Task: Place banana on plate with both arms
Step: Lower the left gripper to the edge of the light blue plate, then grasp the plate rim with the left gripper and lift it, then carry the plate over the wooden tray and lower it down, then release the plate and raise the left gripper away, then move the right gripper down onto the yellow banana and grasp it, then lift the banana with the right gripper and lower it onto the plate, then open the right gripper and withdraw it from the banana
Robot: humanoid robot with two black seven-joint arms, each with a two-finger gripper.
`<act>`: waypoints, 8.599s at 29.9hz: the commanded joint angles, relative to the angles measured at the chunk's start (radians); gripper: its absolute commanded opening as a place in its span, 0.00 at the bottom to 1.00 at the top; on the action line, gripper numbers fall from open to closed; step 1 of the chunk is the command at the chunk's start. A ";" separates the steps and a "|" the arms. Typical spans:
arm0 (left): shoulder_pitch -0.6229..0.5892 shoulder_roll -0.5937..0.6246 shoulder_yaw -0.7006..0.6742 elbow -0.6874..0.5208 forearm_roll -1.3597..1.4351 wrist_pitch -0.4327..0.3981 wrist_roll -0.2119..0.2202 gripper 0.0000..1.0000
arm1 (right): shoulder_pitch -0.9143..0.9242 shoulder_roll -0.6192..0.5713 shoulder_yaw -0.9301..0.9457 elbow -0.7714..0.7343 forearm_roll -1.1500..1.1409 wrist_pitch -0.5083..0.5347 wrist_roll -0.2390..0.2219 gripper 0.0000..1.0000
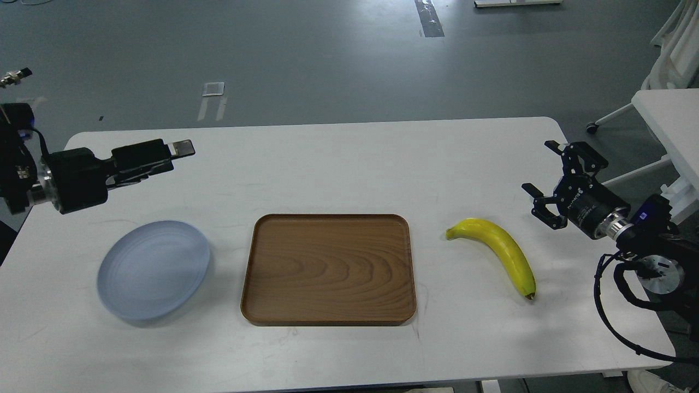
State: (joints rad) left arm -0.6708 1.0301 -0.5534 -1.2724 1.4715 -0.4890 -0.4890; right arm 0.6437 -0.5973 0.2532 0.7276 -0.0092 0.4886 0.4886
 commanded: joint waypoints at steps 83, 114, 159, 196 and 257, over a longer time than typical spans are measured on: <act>-0.391 -0.588 0.493 0.284 0.122 0.000 0.147 0.00 | 0.014 0.005 0.001 0.004 0.000 0.000 0.000 1.00; -0.420 -0.618 0.465 0.354 -0.275 0.000 0.147 0.98 | 0.016 0.005 0.001 0.004 0.000 0.000 0.000 1.00; 0.191 -0.462 -0.181 0.341 -1.111 0.000 0.007 0.98 | 0.803 -0.030 -0.957 0.243 -1.118 0.000 0.000 1.00; 0.192 -0.462 -0.184 0.340 -1.113 0.000 0.004 0.98 | 0.826 0.061 -1.065 0.203 -1.114 -0.025 0.000 0.20; 0.191 -0.455 -0.186 0.332 -1.114 0.000 0.000 0.98 | 0.748 0.283 -0.768 0.076 -0.376 -0.030 0.000 1.00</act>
State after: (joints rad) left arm -0.4794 0.5794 -0.7404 -0.9414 0.3589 -0.4887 -0.4884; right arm 1.4897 -0.2067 -0.6951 0.8085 -0.4378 0.4589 0.4888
